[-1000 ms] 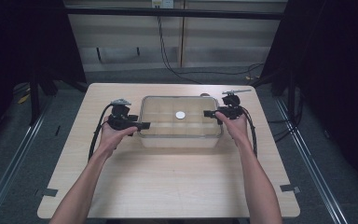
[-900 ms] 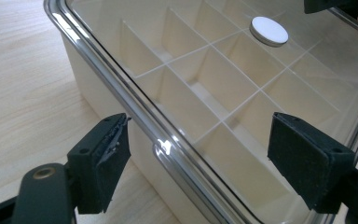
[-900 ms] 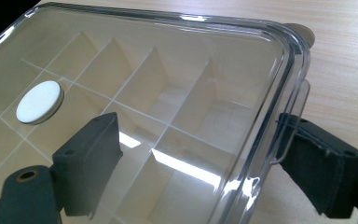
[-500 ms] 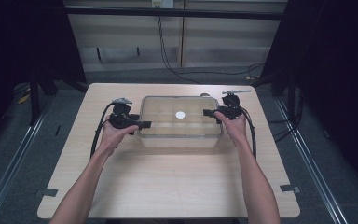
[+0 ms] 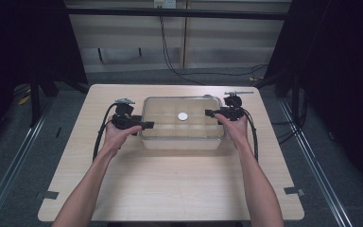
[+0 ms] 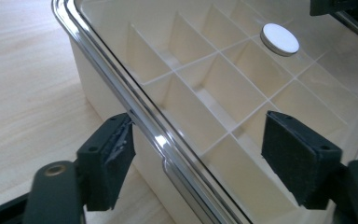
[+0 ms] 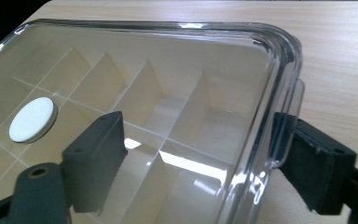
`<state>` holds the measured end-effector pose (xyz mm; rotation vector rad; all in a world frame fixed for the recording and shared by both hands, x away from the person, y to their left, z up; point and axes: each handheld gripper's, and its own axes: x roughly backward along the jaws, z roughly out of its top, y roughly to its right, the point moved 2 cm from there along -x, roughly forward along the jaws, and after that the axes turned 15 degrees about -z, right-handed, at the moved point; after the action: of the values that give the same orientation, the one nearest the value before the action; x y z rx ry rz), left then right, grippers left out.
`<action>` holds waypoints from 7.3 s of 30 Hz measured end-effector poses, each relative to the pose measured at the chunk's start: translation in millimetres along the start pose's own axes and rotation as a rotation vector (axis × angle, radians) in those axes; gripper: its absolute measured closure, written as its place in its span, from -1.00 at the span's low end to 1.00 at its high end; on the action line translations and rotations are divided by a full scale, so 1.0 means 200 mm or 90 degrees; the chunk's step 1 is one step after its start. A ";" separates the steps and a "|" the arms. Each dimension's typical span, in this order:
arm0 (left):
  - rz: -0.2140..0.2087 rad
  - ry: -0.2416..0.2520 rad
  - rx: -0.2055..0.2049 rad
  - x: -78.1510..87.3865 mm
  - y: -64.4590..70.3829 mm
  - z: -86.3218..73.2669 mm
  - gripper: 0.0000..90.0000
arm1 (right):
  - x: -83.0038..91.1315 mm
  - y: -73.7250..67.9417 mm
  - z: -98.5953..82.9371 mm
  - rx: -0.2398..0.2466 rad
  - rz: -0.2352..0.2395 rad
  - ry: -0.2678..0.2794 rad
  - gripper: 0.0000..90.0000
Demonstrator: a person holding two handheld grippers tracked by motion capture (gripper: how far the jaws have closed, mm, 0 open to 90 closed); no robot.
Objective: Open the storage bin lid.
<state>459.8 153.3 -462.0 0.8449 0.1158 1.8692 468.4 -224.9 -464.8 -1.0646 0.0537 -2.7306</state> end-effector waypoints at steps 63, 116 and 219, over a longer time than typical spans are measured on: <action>-0.007 0.109 -0.083 0.25 0.17 0.03 0.62 | 0.44 0.05 0.05 -0.088 0.087 0.157 0.42; 0.001 0.143 -0.124 0.37 0.27 0.03 0.73 | 0.61 0.00 0.06 -0.064 0.131 0.218 0.51; -0.033 -0.009 -0.136 0.41 0.66 -0.42 0.70 | 0.99 -0.08 -0.51 -0.038 0.154 0.134 0.58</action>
<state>290.0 185.4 -427.1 0.7011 -0.0696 1.7905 254.8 -255.6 -407.2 -0.7278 0.2795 -2.6209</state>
